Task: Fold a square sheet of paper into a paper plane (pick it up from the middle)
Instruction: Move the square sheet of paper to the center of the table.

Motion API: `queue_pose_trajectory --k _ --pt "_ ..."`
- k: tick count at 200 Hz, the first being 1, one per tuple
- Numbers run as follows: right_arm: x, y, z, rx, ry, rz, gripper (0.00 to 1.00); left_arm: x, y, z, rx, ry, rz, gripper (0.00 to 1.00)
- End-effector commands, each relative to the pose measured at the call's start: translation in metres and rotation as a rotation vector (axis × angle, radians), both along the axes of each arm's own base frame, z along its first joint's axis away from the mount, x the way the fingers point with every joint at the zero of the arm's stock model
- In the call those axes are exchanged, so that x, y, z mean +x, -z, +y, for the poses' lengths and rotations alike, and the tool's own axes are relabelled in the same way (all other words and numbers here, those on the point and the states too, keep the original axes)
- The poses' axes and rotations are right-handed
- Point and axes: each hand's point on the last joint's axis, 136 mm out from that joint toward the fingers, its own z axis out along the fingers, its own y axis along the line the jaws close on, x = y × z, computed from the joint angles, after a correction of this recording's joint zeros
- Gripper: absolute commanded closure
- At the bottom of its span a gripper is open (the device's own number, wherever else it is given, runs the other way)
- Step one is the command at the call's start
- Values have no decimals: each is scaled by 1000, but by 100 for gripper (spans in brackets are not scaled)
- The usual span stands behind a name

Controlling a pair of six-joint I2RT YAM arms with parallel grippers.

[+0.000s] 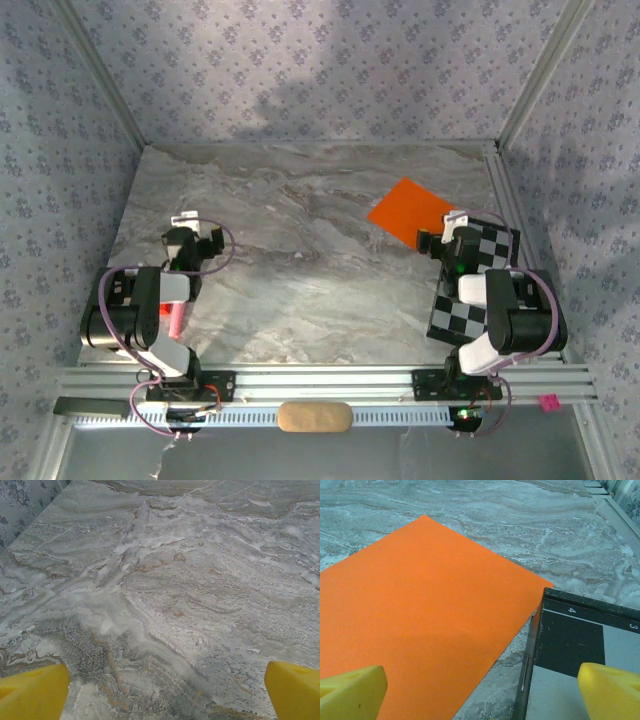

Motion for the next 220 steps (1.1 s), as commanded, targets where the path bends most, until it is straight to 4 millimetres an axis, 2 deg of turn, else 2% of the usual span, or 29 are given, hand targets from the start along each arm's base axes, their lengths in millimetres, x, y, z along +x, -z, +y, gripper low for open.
queue_pose_trajectory --k 1,191,220 --pt "6 -8 -4 7 25 -22 0 6 -16 0 -14 -6 -59 0" --pt "6 -8 -5 11 25 -22 0 6 -16 0 -14 -6 -59 0" --pt "6 -9 0 3 0 -25 0 5 -18 -1 -10 -5 -66 0"
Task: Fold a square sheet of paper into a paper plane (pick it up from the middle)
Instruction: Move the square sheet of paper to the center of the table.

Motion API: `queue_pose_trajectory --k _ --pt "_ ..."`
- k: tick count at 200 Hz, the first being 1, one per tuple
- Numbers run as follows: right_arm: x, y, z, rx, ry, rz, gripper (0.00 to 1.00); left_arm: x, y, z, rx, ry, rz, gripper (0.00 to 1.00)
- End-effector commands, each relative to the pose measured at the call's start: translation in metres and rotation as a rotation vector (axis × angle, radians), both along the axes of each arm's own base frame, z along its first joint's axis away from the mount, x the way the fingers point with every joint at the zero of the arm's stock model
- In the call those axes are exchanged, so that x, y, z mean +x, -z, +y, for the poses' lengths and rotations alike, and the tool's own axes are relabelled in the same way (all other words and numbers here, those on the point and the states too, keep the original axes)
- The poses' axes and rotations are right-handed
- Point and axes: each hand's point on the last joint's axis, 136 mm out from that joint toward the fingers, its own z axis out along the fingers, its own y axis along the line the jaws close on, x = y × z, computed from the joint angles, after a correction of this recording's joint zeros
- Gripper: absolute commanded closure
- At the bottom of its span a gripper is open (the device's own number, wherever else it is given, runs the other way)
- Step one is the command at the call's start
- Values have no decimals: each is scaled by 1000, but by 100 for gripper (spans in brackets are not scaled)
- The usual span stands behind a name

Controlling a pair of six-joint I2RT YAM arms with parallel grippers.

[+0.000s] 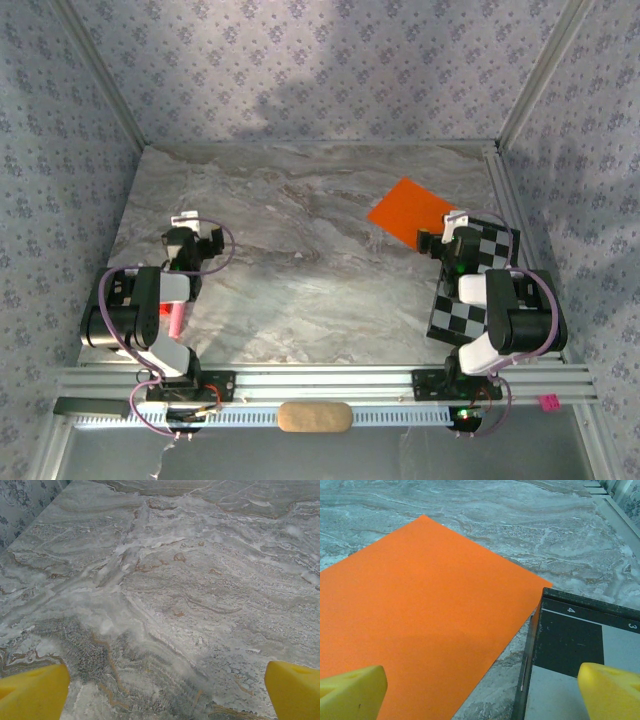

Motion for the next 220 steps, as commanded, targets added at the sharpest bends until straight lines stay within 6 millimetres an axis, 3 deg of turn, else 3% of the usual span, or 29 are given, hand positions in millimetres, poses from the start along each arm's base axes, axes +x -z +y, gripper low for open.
queue_pose_trajectory --k 1,38,68,104,126,154,179,181,189,220 --pt "6 -9 1 2 -1 -25 0 5 -19 -1 -10 -5 -67 0" --pt "5 -23 7 -10 -29 -24 0 -3 -38 -1 -20 0 -67 0" --pt "7 -38 14 44 -41 89 0 -13 -49 9 -122 -72 -30 0" --pt "13 -50 28 229 -21 278 1 -30 -66 17 -231 -186 28 0" --pt "20 -55 56 382 -83 384 0 -43 -67 27 -369 -321 77 0" --pt "31 -49 80 488 -78 474 0 -38 -71 -8 -561 -156 104 0" --pt "38 -26 81 536 45 611 0 -38 -72 -42 -703 -18 181 0" --pt "46 -32 82 540 40 603 0 -38 -72 -44 -713 -11 186 0" --pt "49 -30 84 551 49 626 0 -39 -71 -54 -749 29 217 0" --pt "62 -10 92 576 74 672 0 -46 -70 -77 -803 123 286 0"
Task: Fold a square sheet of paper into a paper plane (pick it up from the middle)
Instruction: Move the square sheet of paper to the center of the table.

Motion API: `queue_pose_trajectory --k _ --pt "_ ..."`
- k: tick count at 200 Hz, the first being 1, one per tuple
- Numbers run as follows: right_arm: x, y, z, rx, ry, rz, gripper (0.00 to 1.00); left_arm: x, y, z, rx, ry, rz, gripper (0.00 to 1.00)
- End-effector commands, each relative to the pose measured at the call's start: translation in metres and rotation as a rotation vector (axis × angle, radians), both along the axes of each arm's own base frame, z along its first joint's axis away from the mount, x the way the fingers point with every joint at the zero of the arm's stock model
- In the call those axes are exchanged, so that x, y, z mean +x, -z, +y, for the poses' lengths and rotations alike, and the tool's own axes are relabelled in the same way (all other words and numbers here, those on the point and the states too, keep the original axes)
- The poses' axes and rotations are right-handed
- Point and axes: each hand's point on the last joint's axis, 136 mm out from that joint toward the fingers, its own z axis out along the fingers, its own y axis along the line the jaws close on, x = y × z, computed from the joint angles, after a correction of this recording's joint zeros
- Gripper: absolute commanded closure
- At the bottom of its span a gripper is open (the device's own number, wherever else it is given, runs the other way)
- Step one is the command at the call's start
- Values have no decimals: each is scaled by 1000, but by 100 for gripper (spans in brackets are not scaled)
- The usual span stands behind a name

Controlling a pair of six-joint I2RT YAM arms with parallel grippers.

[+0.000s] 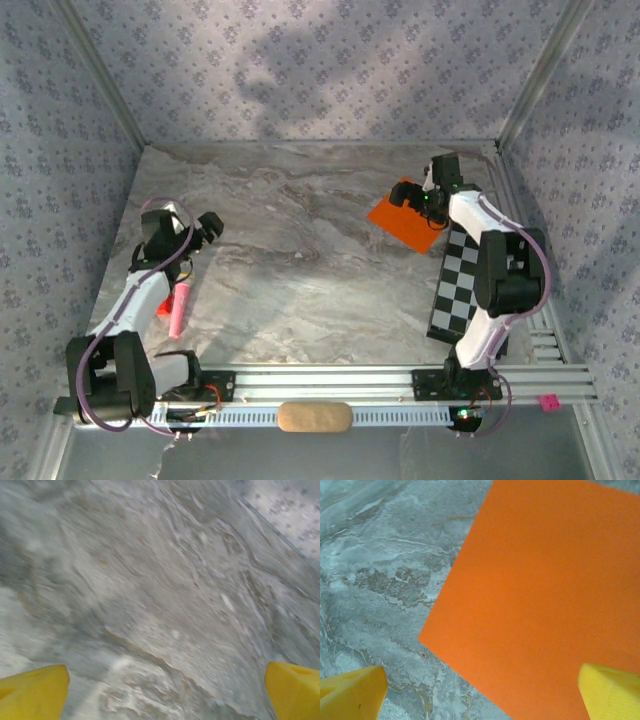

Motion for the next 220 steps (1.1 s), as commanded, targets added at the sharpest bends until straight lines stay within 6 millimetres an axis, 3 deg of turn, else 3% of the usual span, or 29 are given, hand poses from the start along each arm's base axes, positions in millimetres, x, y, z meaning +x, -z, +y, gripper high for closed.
queue_pose_trajectory --k 1,61,86,136,194,206,220 --pt "-7 14 5 47 53 119 0 -7 -10 -32 -122 130 30 0" --pt "4 42 8 19 41 205 0 -18 -5 -64 -106 230 56 0" --pt "1 51 5 -25 33 239 0 -19 -2 -76 -101 257 63 0" --pt "-12 72 21 -12 -34 314 0 -18 -10 -99 -99 313 44 0" --pt "-25 77 57 0 -158 326 0 -19 -22 -147 -83 443 31 0" --pt "-37 80 67 -13 -205 356 0 -18 -22 -158 -79 471 37 0" --pt "-47 82 82 -39 -271 366 0 -15 -24 -154 -41 422 56 1"
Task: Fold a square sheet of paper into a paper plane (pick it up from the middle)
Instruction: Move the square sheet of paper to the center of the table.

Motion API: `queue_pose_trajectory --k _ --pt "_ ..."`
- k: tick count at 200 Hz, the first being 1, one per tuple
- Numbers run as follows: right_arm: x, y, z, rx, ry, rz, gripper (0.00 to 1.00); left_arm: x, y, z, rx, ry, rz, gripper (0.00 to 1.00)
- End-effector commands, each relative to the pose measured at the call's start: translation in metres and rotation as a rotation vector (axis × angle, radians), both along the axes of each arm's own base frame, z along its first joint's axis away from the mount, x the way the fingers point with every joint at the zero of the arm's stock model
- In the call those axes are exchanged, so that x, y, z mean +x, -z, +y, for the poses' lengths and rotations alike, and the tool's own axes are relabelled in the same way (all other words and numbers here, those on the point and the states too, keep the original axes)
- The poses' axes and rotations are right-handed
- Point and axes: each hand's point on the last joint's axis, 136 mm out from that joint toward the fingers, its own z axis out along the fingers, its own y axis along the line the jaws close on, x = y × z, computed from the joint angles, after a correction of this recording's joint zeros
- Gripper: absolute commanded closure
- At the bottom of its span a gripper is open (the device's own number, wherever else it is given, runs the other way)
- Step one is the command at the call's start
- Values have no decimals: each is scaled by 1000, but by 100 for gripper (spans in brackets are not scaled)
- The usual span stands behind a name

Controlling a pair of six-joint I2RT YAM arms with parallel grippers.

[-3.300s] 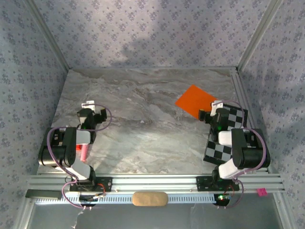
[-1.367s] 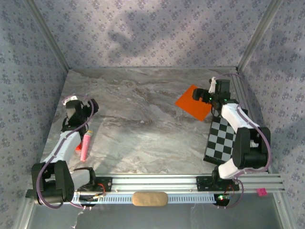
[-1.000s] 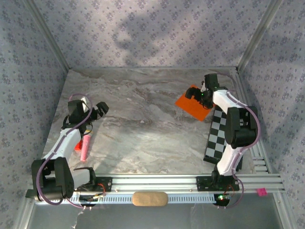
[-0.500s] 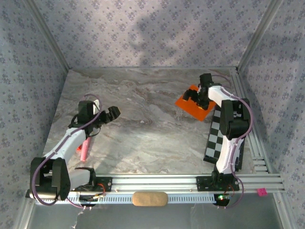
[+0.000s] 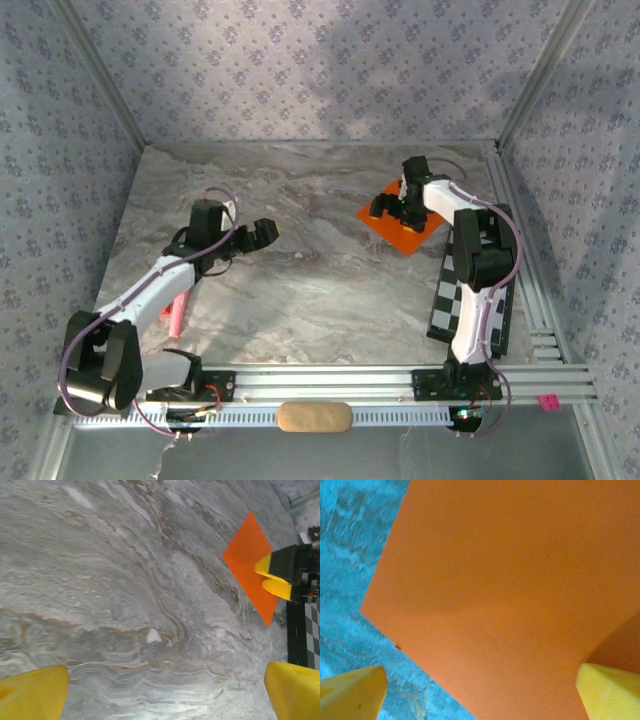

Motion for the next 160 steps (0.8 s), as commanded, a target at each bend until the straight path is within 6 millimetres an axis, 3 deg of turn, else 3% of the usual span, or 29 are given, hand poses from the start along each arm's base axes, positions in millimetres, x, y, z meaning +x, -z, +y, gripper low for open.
queue_pose_trajectory --k 1,32,73,93,113,130,136,160 --pt "-37 23 29 -9 -138 124 0 9 -12 -2 42 -41 -14 1" --pt "-66 31 68 -27 -284 134 0 8 -28 21 101 -148 -127 0" --pt "-119 48 125 -41 -499 118 0 -3 -31 22 126 -96 -137 0" --pt "-147 47 151 -31 -615 110 1 -7 -31 27 139 -105 -152 0" --pt "-161 33 164 -50 -678 47 2 -9 -32 35 161 -126 -158 0" --pt "-158 1 179 10 -686 -59 2 -9 -28 50 226 -162 -137 0" --pt "-164 0 176 25 -683 -65 2 -9 -26 55 242 -176 -128 0" --pt "-153 -36 176 84 -625 -188 1 -7 -24 66 225 -209 -103 0"
